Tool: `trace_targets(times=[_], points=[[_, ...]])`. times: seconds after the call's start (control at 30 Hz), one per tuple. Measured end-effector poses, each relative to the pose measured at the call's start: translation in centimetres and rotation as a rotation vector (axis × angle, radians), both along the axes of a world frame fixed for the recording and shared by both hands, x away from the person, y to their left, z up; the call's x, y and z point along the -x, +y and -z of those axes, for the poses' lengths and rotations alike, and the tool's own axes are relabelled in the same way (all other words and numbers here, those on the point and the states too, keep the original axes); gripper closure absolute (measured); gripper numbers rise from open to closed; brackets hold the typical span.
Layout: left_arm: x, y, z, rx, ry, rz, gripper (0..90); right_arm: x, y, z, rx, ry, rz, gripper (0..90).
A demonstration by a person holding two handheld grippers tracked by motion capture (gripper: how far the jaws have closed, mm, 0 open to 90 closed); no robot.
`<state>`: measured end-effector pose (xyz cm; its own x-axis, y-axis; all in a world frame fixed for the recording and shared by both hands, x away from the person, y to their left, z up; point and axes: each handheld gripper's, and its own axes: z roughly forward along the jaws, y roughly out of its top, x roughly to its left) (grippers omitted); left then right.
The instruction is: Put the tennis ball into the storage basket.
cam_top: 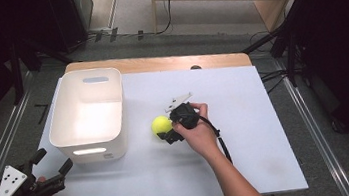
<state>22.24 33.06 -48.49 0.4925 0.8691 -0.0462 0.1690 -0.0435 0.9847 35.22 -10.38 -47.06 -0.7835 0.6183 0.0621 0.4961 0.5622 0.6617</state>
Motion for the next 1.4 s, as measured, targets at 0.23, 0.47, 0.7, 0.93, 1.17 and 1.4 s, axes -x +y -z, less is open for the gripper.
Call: trace_targets(times=[0.23, 0.47, 0.7, 0.93, 1.17, 1.4], points=[[0.0, 0.1, 0.0, 0.004, 0.002, 0.001, 7.9, -0.3, 0.7, 0.5, 0.015, 0.026, -0.012, 6.1], [0.0, 0.0, 0.0, 0.004, 0.003, 0.001, 7.9, -0.6, 1.3, 0.9, 0.031, 0.043, -0.022, 6.3], [0.0, 0.1, 0.0, 0.01, 0.001, 0.002, 7.9, -1.1, 1.5, 1.1, 0.044, 0.059, 0.01, 6.7], [0.0, 0.1, 0.0, 0.012, 0.001, 0.003, 7.9, -1.2, 2.1, 1.4, 0.051, 0.067, 0.001, 14.0], [0.0, 0.1, 0.0, 0.011, 0.003, 0.001, 7.9, -1.3, 2.3, 1.6, 0.069, 0.057, 0.022, 22.3], [0.0, 0.2, 0.0, 0.013, 0.003, 0.0, 7.9, -1.3, 2.1, 1.4, 0.071, 0.059, 0.022, 22.9]])
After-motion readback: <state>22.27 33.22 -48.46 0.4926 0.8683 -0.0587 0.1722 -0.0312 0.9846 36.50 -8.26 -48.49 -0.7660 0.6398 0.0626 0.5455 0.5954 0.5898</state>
